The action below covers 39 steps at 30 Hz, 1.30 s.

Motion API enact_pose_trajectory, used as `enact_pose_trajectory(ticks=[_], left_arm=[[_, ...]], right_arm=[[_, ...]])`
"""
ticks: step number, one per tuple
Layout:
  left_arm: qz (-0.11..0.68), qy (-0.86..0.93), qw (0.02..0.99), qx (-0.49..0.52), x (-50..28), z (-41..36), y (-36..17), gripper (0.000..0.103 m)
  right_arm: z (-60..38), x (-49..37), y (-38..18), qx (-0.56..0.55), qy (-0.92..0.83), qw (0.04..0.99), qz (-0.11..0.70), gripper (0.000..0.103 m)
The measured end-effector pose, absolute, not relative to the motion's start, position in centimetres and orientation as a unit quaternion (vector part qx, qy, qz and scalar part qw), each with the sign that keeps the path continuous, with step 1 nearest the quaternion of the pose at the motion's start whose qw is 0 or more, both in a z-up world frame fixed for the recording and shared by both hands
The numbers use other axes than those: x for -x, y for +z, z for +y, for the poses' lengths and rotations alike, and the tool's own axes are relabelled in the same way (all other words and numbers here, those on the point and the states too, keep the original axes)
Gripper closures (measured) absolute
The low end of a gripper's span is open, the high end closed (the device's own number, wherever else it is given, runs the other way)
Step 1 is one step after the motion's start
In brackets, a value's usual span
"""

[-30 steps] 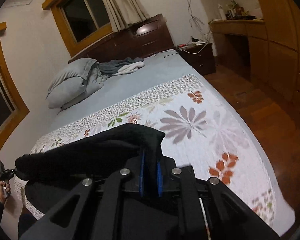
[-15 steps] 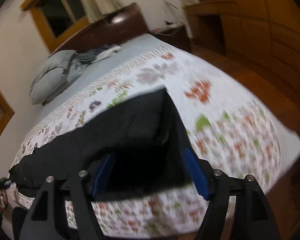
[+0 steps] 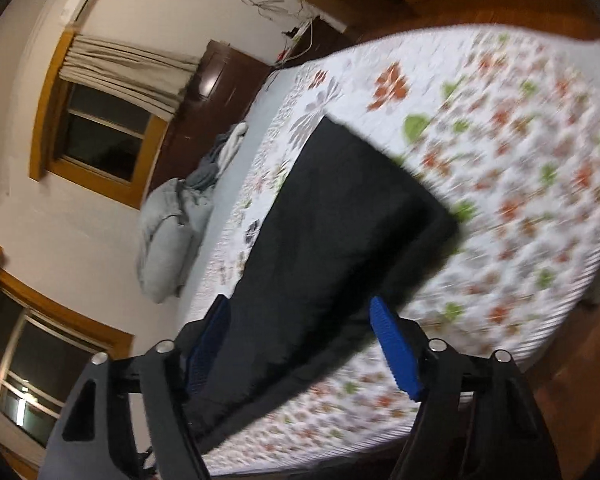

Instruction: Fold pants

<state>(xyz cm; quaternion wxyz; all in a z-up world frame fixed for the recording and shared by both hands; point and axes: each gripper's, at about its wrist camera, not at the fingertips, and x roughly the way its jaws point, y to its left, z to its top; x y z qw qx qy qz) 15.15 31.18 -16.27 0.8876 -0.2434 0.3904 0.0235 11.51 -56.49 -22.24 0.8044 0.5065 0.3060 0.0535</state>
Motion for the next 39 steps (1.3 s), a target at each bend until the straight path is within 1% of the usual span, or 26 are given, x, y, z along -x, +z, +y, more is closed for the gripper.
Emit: enact_pose_trajectory(ticks=[4,9,13,14,15,16,17,18,19,21,22,23,24,25,26,28,31,32,33,35,36,39], left_arm=[[0.405,-0.062,0.853,0.325,-17.0,27.5,-18.3,0.009],[0.434,-0.043,0.833,0.341,-19.0,26.3,-21.4,0.009],[0.407,-0.035,0.825,0.390,-19.9,28.0,-22.4,0.009],[0.398,-0.037,0.824,0.401,-20.1,28.3,-22.4,0.011],[0.383,-0.043,0.825,0.413,-20.4,28.7,-22.4,0.027],[0.373,-0.052,0.827,0.417,-20.9,28.9,-22.2,0.075],[0.377,-0.057,0.828,0.412,-21.4,29.1,-22.1,0.095],[0.363,-0.070,0.826,0.426,-21.5,29.6,-21.8,0.097],[0.348,-0.084,0.823,0.442,-21.2,30.0,-21.5,0.098],[0.342,-0.091,0.819,0.452,-20.5,30.7,-21.6,0.098],[0.359,-0.076,0.807,0.464,-20.3,30.9,-22.7,0.098],[0.396,-0.049,0.783,0.478,-20.5,31.3,-24.6,0.098],[0.449,-0.018,0.733,0.511,-20.4,32.1,-28.1,0.098],[0.473,-0.005,0.690,0.548,-19.9,32.6,-30.6,0.097],[0.476,-0.004,0.678,0.560,-19.7,32.7,-31.2,0.097],[0.480,-0.004,0.697,0.533,-19.8,32.3,-30.0,0.096],[0.483,-0.010,0.729,0.485,-20.7,31.7,-28.5,0.092],[0.478,-0.012,0.736,0.479,-20.8,31.7,-28.3,0.090],[0.468,-0.012,0.748,0.471,-20.8,31.8,-27.9,0.082],[0.455,-0.007,0.756,0.470,-21.0,32.2,-27.9,0.080],[0.453,-0.011,0.747,0.486,-20.9,32.3,-28.6,0.079],[0.448,-0.017,0.746,0.491,-21.0,32.4,-28.5,0.079]], right_arm=[[-55.1,-13.4,-23.7,-0.527,0.056,0.789,0.311,0.035],[-55.2,-14.6,-24.8,-0.546,0.040,0.775,0.315,0.035],[-55.6,-14.9,-25.0,-0.549,0.041,0.774,0.312,0.035],[-55.8,-15.0,-25.0,-0.549,0.043,0.775,0.311,0.035],[-55.9,-14.8,-25.0,-0.548,0.044,0.776,0.310,0.042],[-56.0,-15.1,-24.9,-0.546,0.045,0.776,0.313,0.062],[-56.1,-15.4,-24.9,-0.546,0.053,0.774,0.316,0.073],[-55.9,-15.6,-24.5,-0.540,0.055,0.777,0.318,0.091],[-55.9,-15.7,-24.1,-0.533,0.054,0.783,0.317,0.098],[-55.8,-15.6,-22.9,-0.520,0.060,0.796,0.304,0.099],[-55.7,-15.4,-22.5,-0.509,0.061,0.805,0.298,0.099],[-55.8,-15.3,-22.8,-0.506,0.054,0.805,0.304,0.099],[-56.1,-15.4,-23.6,-0.508,0.042,0.799,0.319,0.099],[-56.4,-15.4,-25.2,-0.512,0.028,0.786,0.345,0.099],[-56.5,-15.4,-26.1,-0.513,0.021,0.780,0.357,0.100],[-56.3,-15.2,-25.8,-0.504,0.020,0.786,0.357,0.100],[-56.4,-15.5,-25.3,-0.505,0.023,0.783,0.362,0.098],[-56.5,-15.7,-25.2,-0.506,0.021,0.781,0.365,0.098],[-56.6,-16.0,-25.1,-0.505,0.021,0.782,0.365,0.098],[-56.6,-16.3,-24.1,-0.498,0.017,0.791,0.356,0.098],[-56.6,-16.4,-24.2,-0.494,0.008,0.792,0.359,0.098],[-56.7,-16.3,-24.9,-0.500,-0.003,0.784,0.368,0.099]])
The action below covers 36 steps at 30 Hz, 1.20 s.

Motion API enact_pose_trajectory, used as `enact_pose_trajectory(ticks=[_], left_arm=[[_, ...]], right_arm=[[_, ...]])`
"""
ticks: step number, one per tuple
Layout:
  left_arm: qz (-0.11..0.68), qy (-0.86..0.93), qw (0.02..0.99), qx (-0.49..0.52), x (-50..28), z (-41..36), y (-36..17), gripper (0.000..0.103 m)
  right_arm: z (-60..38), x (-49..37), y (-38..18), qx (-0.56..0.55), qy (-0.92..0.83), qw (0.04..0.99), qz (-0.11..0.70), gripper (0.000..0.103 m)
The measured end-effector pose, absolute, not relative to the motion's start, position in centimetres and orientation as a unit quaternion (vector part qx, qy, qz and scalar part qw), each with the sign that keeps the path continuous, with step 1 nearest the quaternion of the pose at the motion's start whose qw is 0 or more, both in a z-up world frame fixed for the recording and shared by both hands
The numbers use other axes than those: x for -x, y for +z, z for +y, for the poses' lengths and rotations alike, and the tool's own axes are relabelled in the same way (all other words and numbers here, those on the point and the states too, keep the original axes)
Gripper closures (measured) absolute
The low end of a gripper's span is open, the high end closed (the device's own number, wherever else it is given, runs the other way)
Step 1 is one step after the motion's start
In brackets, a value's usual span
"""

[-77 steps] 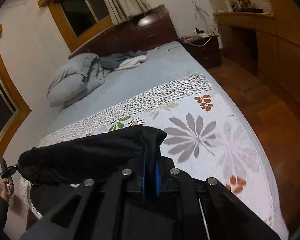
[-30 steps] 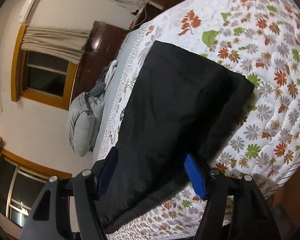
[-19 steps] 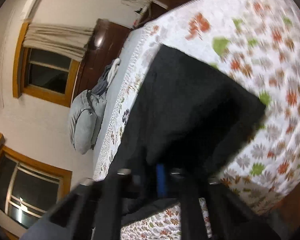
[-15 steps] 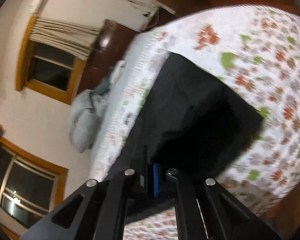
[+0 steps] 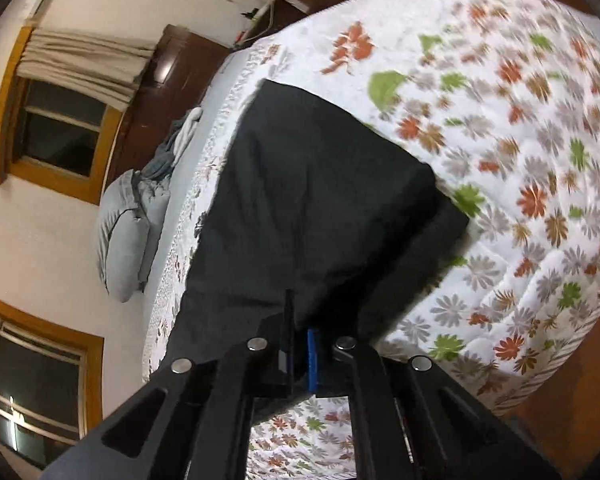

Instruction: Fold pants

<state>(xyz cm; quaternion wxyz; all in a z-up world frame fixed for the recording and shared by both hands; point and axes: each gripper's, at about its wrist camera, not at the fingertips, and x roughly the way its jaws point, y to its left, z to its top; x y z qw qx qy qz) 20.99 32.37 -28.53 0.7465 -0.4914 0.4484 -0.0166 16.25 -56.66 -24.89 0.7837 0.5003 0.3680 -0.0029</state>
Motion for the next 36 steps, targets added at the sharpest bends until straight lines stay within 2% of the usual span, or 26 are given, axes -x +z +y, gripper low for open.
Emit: enact_pose_trajectory(ticks=[2,4,5,6,7,13,14,15,16,23,25,31,32,33,34,36], left_arm=[[0.445,-0.022,0.751,0.486,-20.9,32.3,-28.0,0.075],[0.435,-0.036,0.755,0.490,-20.3,32.5,-27.6,0.054],[0.424,-0.043,0.763,0.486,-20.1,32.8,-27.1,0.048],[0.415,-0.040,0.772,0.481,-20.0,32.8,-26.7,0.039],[0.403,-0.040,0.780,0.477,-19.9,32.9,-26.2,0.035],[0.406,-0.037,0.771,0.489,-20.1,33.2,-26.6,0.033],[0.406,-0.036,0.770,0.490,-20.0,33.3,-26.6,0.033],[0.406,-0.035,0.772,0.487,-19.9,33.4,-26.5,0.033],[0.407,-0.033,0.773,0.485,-19.9,33.4,-26.5,0.033],[0.418,-0.022,0.775,0.474,-20.7,33.5,-26.4,0.033],[0.419,-0.021,0.775,0.471,-21.1,33.4,-26.2,0.033],[0.422,-0.025,0.780,0.462,-21.8,32.6,-25.7,0.018],[0.422,-0.025,0.780,0.461,-21.6,32.7,-25.9,0.018],[0.422,-0.024,0.780,0.461,-21.7,32.6,-25.7,0.017],[0.422,-0.024,0.780,0.462,-21.8,32.6,-25.6,0.017],[0.422,-0.024,0.778,0.464,-21.7,32.7,-25.5,0.017]], right_arm=[[-56.6,-15.9,-24.6,-0.502,0.007,0.787,0.360,0.099],[-57.2,-15.4,-24.7,-0.519,0.018,0.777,0.356,0.090],[-57.6,-15.2,-24.7,-0.528,0.011,0.773,0.352,0.086],[-57.9,-14.9,-24.6,-0.533,0.005,0.772,0.345,0.075],[-58.6,-14.5,-24.4,-0.546,0.002,0.770,0.330,0.072],[-59.7,-14.3,-24.4,-0.548,-0.005,0.773,0.319,0.076],[-59.7,-14.5,-24.4,-0.548,-0.006,0.773,0.318,0.079],[-59.8,-14.4,-24.7,-0.548,-0.013,0.774,0.318,0.091],[-59.5,-14.9,-24.7,-0.544,-0.021,0.777,0.317,0.096],[-59.5,-13.5,-25.6,-0.523,-0.031,0.793,0.312,0.097],[-60.1,-13.2,-25.9,-0.542,-0.015,0.783,0.304,0.084],[-61.9,-12.4,-25.6,-0.561,-0.013,0.780,0.277,0.083],[-62.2,-12.3,-25.7,-0.571,-0.008,0.775,0.271,0.080],[-62.5,-12.2,-25.8,-0.582,-0.001,0.768,0.268,0.069],[-63.0,-11.9,-26.0,-0.597,-0.005,0.759,0.261,0.052],[-63.7,-11.5,-25.8,-0.605,-0.015,0.757,0.245,0.046]])
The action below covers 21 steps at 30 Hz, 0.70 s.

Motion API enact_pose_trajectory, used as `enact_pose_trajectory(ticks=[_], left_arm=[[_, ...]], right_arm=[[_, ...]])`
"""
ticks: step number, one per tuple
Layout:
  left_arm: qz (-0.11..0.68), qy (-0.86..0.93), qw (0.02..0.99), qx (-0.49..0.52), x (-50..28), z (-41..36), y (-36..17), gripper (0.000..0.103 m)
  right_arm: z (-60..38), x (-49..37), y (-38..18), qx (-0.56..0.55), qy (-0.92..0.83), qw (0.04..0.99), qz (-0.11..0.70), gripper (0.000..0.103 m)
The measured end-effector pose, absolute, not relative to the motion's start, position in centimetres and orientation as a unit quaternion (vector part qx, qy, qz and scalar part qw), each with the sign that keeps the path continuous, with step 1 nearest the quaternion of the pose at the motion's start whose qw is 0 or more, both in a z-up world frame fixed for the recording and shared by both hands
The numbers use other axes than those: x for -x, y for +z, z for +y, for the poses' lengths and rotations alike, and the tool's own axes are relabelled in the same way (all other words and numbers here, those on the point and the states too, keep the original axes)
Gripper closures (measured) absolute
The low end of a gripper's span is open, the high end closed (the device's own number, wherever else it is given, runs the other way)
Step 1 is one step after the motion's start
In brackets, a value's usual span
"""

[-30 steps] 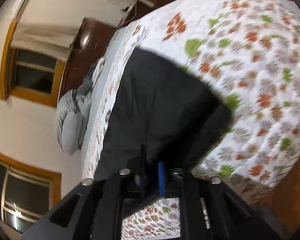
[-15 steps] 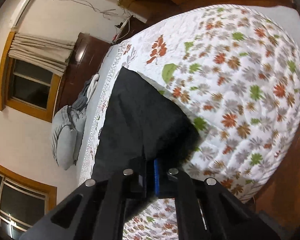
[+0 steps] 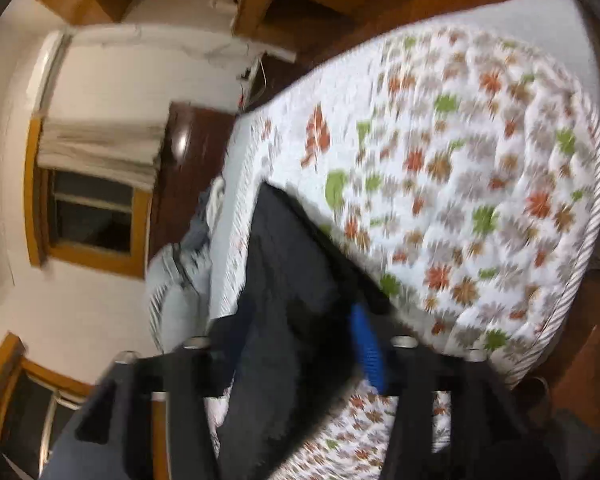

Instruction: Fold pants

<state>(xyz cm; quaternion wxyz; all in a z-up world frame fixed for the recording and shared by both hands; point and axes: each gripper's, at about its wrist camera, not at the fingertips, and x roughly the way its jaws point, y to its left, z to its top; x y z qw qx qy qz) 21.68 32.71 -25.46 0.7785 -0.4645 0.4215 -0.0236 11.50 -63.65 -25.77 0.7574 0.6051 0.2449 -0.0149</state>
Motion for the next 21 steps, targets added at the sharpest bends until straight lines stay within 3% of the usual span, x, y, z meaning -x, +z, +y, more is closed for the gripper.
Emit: enact_pose_trajectory(ticks=[11,16,21], left_arm=[[0.370,0.033,0.842,0.392,-17.5,34.7,-20.3,0.017],[0.316,0.018,0.880,0.355,-16.5,34.2,-16.3,0.017],[0.366,-0.042,0.860,0.353,-20.1,33.0,-18.3,0.019]], right_arm=[[-63.5,-9.0,-21.5,-0.522,-0.049,0.820,0.228,0.046],[-60.3,-11.5,-21.6,-0.498,-0.009,0.825,0.269,0.045],[-58.7,-12.8,-22.7,-0.511,0.000,0.813,0.280,0.045]])
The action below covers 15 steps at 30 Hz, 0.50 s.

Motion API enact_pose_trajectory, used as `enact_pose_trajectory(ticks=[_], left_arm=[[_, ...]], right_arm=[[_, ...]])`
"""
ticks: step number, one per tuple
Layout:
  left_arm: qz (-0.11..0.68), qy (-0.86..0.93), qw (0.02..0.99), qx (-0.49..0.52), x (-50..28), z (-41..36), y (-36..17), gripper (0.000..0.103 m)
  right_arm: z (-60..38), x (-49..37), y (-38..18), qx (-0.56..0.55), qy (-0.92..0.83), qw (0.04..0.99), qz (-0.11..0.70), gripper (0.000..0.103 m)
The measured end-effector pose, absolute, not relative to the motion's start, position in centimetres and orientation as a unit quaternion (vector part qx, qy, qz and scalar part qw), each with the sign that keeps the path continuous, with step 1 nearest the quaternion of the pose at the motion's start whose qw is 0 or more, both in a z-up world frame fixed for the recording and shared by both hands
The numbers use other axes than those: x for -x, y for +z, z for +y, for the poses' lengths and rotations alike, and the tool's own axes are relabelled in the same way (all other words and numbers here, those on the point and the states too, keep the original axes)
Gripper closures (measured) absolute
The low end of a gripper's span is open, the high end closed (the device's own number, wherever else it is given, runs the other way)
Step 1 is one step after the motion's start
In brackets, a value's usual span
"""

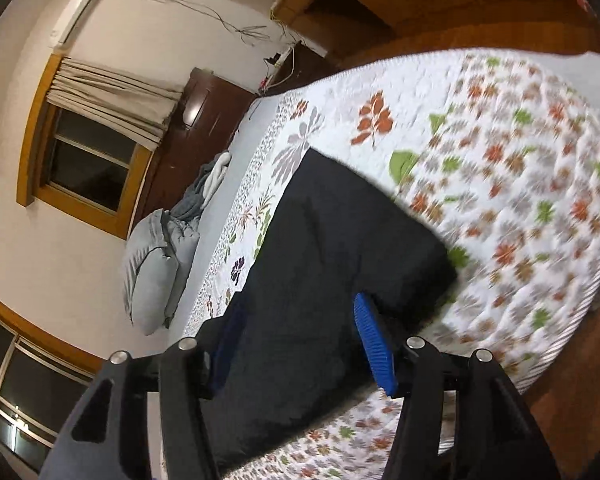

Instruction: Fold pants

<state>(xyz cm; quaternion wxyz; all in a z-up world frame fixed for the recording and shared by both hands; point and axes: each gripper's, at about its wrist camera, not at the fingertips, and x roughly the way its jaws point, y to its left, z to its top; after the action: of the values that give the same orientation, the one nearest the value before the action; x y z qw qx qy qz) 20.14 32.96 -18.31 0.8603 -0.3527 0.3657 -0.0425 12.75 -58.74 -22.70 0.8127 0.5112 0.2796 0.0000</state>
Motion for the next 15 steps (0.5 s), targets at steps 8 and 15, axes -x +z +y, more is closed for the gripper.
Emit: enact_pose_trajectory(ticks=[8,15], left_arm=[[0.459,-0.004,0.812,0.361,-23.2,36.1,-25.8,0.069],[0.441,-0.001,0.808,0.389,-21.4,37.6,-26.7,0.088]], right_arm=[[-57.9,-14.6,-23.5,-0.505,0.005,0.807,0.306,0.045],[-60.2,-13.3,-22.6,-0.530,0.004,0.801,0.278,0.040]])
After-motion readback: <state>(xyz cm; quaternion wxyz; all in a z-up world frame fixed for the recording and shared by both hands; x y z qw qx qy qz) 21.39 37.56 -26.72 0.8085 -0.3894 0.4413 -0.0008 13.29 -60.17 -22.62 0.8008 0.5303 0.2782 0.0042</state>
